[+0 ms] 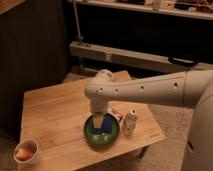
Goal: Push the eraser across the table
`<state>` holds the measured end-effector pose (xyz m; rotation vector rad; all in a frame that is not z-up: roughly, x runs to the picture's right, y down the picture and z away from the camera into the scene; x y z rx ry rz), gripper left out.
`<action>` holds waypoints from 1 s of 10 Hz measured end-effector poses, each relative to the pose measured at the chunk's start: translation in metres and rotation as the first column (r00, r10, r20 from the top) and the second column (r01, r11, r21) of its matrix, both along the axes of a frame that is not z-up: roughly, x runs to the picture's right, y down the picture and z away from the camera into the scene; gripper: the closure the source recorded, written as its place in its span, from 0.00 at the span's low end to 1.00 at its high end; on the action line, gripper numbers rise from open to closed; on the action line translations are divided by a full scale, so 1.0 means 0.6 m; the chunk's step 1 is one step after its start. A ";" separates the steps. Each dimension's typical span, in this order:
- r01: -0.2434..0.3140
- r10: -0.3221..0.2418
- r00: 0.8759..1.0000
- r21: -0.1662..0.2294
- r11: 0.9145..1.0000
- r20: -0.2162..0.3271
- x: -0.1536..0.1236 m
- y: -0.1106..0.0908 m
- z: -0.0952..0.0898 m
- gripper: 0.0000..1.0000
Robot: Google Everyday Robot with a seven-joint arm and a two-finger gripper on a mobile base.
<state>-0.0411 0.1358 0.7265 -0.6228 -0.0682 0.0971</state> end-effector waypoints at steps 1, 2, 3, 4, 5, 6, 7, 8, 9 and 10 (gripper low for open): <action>0.000 0.000 1.000 0.000 1.000 0.000 0.000 0.000 0.000 0.38; 0.000 0.000 1.000 0.000 1.000 0.000 0.000 0.000 0.000 0.38; 0.000 0.000 1.000 0.000 1.000 0.000 0.000 0.000 0.000 0.38; 0.000 0.000 1.000 0.000 1.000 0.000 0.000 0.000 0.000 0.38; 0.000 0.000 1.000 0.000 1.000 0.000 0.000 0.000 0.000 0.38; 0.000 0.000 1.000 0.000 1.000 0.000 0.000 0.000 0.000 0.38; 0.000 0.000 1.000 0.000 1.000 0.000 0.000 0.000 0.000 0.38; -0.001 0.001 1.000 0.000 1.000 0.000 0.000 0.000 0.000 0.38; -0.007 0.007 1.000 0.004 1.000 0.001 0.002 -0.004 -0.001 0.38; -0.024 0.024 1.000 0.021 0.999 -0.001 0.011 -0.016 -0.004 0.38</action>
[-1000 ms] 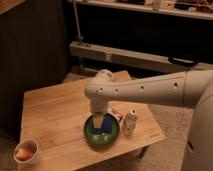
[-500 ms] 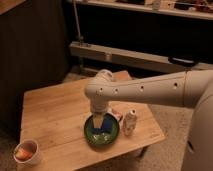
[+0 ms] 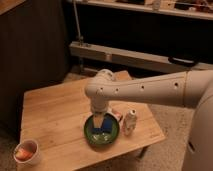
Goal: Push the eraser across the table
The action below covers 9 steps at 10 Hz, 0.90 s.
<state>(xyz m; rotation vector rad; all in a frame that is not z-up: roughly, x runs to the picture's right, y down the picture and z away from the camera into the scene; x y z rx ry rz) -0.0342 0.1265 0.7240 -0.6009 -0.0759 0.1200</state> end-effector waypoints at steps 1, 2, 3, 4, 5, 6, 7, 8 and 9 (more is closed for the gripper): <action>-0.017 0.017 1.000 0.019 1.000 -0.001 0.012 -0.017 -0.004 0.38; -0.047 0.047 0.999 0.040 0.998 0.002 0.031 -0.044 -0.012 0.38; -0.086 0.086 0.996 0.069 0.994 0.002 0.064 -0.080 -0.019 0.38; -0.134 0.134 0.991 0.096 0.986 0.003 0.105 -0.115 -0.021 0.38; -0.181 0.182 0.983 0.115 0.977 -0.001 0.152 -0.140 -0.021 0.41; -0.225 0.229 0.973 0.128 0.966 -0.017 0.203 -0.157 -0.019 0.50; -0.267 0.275 0.960 0.131 0.955 -0.048 0.264 -0.176 -0.006 0.63; -0.289 0.299 0.952 0.126 0.949 -0.070 0.298 -0.187 0.009 0.71; -0.307 0.318 0.944 0.116 0.945 -0.093 0.325 -0.193 0.028 0.80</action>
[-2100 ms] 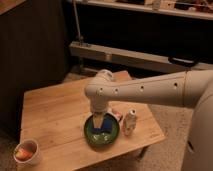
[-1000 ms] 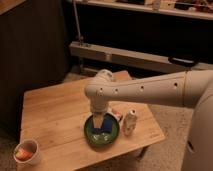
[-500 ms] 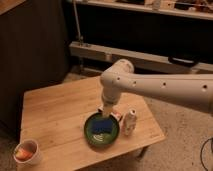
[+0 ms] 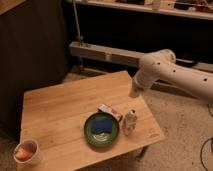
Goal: Push the eraser across the table
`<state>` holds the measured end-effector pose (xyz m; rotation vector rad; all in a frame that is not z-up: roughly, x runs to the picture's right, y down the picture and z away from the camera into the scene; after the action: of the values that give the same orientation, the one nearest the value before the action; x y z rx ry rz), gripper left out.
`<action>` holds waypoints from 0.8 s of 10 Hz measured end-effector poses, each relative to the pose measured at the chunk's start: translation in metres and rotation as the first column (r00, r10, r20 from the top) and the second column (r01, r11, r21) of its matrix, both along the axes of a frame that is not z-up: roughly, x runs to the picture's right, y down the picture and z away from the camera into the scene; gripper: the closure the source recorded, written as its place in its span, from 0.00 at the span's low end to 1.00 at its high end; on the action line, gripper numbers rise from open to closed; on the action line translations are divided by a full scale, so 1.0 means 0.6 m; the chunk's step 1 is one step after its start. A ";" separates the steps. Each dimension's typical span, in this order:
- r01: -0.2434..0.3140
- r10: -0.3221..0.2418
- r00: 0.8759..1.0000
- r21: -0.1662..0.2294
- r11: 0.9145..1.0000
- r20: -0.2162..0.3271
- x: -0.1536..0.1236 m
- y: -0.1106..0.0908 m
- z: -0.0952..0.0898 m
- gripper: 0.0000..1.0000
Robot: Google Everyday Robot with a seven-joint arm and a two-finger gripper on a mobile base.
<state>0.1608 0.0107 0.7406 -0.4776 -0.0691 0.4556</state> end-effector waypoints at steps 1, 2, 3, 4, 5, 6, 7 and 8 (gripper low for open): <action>-0.017 0.017 1.000 -0.025 1.000 -0.013 0.022 -0.002 0.029 0.92; -0.023 0.023 1.000 -0.049 0.999 -0.012 0.029 0.003 0.055 0.99; -0.024 0.024 1.000 -0.067 0.998 -0.003 0.026 0.009 0.073 1.00; -0.028 0.029 0.999 -0.087 0.996 0.018 0.018 0.024 0.088 1.00; -0.034 0.037 0.999 -0.096 0.995 0.032 0.017 0.041 0.091 1.00; -0.038 0.043 0.998 -0.098 0.994 0.048 0.010 0.057 0.086 1.00; -0.037 0.044 0.997 -0.103 0.994 0.069 -0.004 0.081 0.081 1.00; -0.038 0.047 0.995 -0.108 0.993 0.082 -0.011 0.100 0.079 1.00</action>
<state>0.1539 0.0707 0.7878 -0.6007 -0.1375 0.4827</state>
